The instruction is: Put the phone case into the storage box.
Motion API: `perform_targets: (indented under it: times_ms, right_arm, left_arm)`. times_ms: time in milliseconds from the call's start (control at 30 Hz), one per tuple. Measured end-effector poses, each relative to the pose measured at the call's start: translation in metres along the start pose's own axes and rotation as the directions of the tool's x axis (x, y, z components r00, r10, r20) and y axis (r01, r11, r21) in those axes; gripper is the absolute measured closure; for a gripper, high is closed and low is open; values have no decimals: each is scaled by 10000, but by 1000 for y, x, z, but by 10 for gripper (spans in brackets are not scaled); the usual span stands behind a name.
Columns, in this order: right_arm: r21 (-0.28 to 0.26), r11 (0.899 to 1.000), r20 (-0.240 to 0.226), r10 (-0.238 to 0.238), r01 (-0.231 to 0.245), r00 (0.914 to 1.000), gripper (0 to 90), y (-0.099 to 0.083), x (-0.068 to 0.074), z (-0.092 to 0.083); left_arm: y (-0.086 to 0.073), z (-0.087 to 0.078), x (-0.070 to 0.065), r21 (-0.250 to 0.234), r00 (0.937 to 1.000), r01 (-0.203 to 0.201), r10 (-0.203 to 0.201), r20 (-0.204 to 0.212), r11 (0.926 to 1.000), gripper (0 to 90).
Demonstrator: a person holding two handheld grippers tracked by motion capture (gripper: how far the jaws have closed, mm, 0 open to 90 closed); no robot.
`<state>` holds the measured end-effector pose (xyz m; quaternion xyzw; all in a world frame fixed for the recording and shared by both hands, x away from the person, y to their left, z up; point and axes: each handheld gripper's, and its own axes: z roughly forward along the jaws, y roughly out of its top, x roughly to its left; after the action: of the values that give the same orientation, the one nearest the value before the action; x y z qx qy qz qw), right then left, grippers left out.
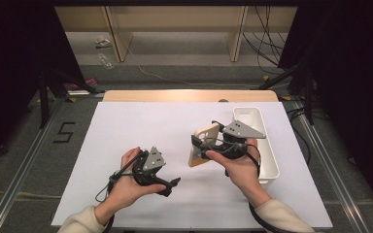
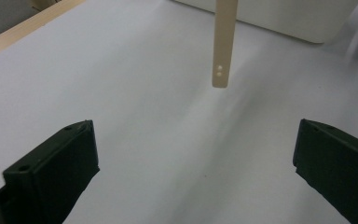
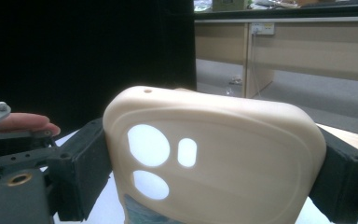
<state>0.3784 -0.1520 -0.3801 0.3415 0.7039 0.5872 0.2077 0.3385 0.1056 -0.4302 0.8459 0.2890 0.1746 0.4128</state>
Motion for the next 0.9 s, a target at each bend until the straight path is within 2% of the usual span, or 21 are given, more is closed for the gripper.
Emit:
perform_targets:
  times_ms: [433,900]
  right_arm:
    - [-67,10000,135,21,-20,9999,133,3,-4,-3]
    - [-248,9997,341,75,-67,9994,133,10,-11,-9]
  left_arm:
    - [-8,-7,6,40,9996,44,-42,-286,10000,0]
    - [-13,-11,9,48,9992,86,-84,-386,10000,0]
